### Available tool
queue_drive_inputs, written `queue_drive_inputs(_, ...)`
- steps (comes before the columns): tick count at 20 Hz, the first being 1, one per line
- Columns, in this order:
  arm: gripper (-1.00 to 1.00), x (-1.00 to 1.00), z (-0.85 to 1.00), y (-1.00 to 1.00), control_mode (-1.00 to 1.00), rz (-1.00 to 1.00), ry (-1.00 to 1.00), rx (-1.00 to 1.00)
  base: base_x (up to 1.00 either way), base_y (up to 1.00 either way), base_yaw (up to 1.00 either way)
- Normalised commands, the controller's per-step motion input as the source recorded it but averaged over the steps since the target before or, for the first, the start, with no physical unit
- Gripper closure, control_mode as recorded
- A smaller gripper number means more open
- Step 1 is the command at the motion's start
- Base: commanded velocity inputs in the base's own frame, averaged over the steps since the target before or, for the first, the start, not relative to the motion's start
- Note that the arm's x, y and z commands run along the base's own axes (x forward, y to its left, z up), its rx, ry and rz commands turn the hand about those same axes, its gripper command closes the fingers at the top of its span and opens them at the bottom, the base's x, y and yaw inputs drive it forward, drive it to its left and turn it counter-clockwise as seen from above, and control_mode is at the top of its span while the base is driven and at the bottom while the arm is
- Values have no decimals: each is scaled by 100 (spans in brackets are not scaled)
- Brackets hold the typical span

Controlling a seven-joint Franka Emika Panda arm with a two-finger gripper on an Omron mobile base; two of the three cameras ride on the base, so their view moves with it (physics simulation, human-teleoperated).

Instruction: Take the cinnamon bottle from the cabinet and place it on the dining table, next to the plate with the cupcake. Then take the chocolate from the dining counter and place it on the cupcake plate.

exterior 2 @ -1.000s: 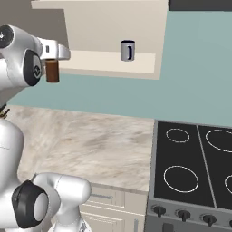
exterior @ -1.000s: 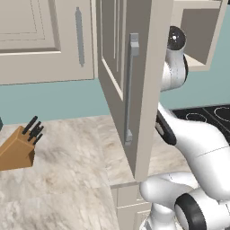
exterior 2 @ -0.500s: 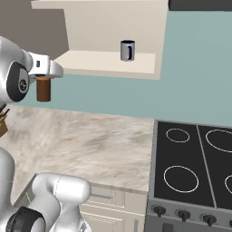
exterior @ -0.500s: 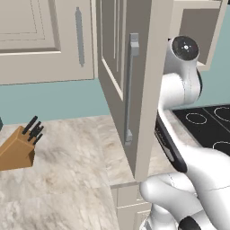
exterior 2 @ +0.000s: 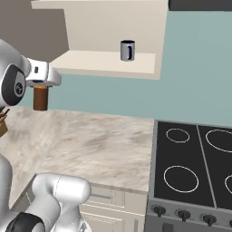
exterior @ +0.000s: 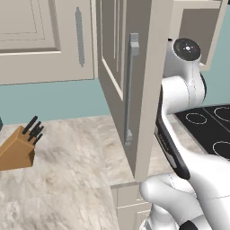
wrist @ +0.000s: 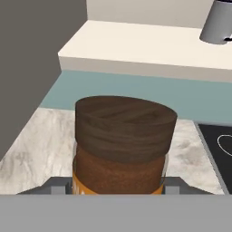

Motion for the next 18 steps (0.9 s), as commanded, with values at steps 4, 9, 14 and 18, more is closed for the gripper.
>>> queue_drive_inputs(4, 100, 0, 0, 0, 100, 0, 0, 0, -53, 0, -4)
queue_drive_inputs(9, 100, 0, 0, 0, 100, 0, 0, 0, -59, -23, -37)
queue_drive_inputs(14, 100, 0, 0, 0, 100, 0, 0, 0, -19, -51, -71)
queue_drive_inputs(18, 100, 0, 0, 0, 100, 0, 0, 0, -13, -54, -72)
